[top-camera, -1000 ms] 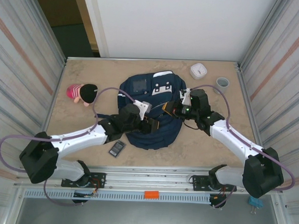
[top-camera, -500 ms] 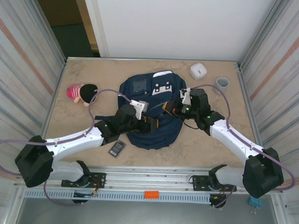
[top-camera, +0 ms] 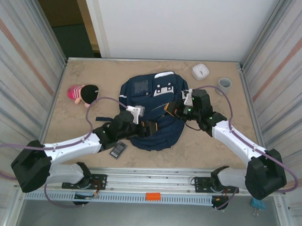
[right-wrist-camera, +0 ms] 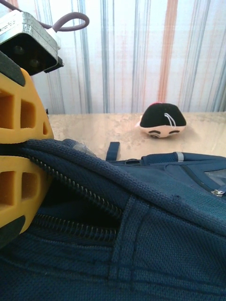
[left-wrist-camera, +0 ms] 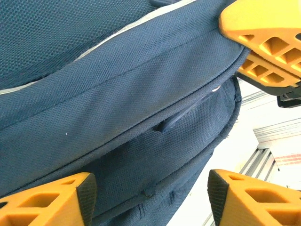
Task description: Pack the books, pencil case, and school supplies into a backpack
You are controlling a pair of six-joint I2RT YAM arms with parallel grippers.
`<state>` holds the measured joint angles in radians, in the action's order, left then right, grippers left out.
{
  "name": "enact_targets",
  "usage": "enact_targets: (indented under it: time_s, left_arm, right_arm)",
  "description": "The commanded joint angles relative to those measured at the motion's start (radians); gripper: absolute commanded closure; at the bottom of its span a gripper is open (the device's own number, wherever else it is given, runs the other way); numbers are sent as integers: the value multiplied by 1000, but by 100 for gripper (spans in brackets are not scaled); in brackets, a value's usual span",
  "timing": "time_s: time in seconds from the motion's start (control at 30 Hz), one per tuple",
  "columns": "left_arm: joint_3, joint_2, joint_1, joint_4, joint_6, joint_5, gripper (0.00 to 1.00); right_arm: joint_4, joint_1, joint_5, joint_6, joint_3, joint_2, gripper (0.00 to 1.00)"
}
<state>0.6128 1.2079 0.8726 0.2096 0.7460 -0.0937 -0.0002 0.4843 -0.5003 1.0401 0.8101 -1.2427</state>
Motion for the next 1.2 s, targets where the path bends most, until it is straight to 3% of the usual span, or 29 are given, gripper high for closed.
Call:
enact_targets:
  time_s: [0.0, 0.33, 0.53, 0.9, 1.17]
  left_arm:
    - [17, 36, 9, 74, 20, -8, 34]
    - [127, 172, 8, 193, -3, -79, 35]
    - [156, 191, 10, 260, -13, -113, 42]
    - [168, 216, 12, 234, -38, -71, 49]
    - [188, 230, 12, 236, -54, -60, 73]
  right_arm:
    - [77, 15, -24, 8, 64, 30, 100]
    - [72, 25, -31, 5, 66, 42, 100]
    - [70, 31, -34, 4, 63, 42, 100]
    - [75, 55, -38, 0, 75, 35, 100]
    - [63, 68, -32, -11, 84, 26, 100]
